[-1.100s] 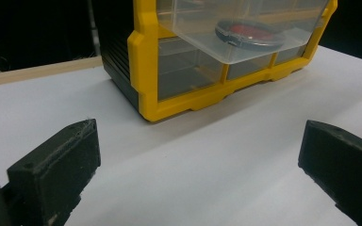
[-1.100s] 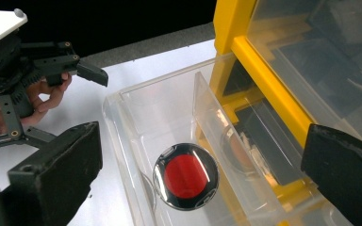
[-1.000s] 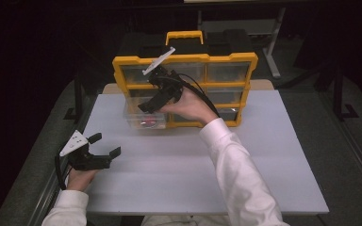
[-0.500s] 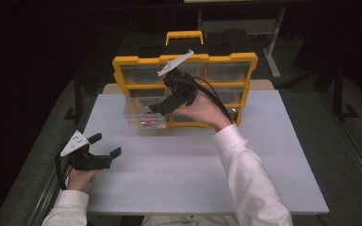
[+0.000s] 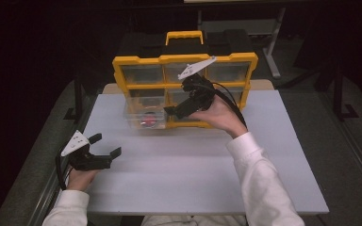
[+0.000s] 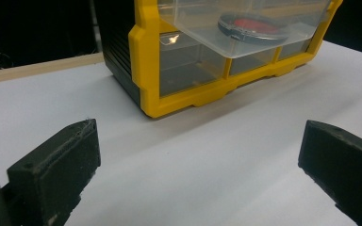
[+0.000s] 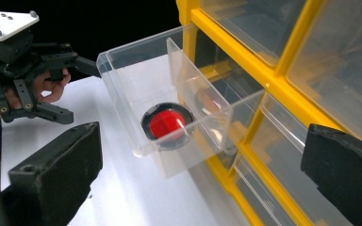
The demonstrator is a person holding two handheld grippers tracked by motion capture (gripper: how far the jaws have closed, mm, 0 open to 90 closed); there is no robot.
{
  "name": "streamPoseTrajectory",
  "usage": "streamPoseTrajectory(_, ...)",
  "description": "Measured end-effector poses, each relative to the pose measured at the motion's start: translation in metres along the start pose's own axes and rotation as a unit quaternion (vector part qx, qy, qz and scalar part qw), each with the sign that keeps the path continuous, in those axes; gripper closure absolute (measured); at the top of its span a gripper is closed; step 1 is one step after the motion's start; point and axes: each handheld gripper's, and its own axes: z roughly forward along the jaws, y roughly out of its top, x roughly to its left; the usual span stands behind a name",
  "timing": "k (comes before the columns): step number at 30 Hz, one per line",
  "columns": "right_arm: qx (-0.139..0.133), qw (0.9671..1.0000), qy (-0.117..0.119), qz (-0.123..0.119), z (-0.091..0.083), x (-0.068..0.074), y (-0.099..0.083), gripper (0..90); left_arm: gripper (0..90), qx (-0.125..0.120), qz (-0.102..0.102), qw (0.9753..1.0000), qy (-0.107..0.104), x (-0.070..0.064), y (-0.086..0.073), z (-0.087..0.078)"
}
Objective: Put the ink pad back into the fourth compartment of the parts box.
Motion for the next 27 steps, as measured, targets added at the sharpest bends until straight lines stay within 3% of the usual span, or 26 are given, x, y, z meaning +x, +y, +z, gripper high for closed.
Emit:
streamPoseTrajectory(6,-0.012,0.9998,-0.014,-0.003,-0.009,-0.003,-0.012,0.0,0.0,0.001,0.001,1.0,-0.002,0.0,0.0,0.002)
streamPoseTrajectory(17,-0.03,0.9991,-0.023,0.017,-0.027,-0.007,-0.036,0.0,0.0,0.003,0.001,1.0,-0.002,-0.001,0.0,0.003)
streamPoseTrajectory(27,-0.043,0.9981,-0.039,0.021,-0.036,-0.007,-0.055,0.0,0.0,0.006,0.003,1.0,-0.002,-0.001,-0.001,0.004)
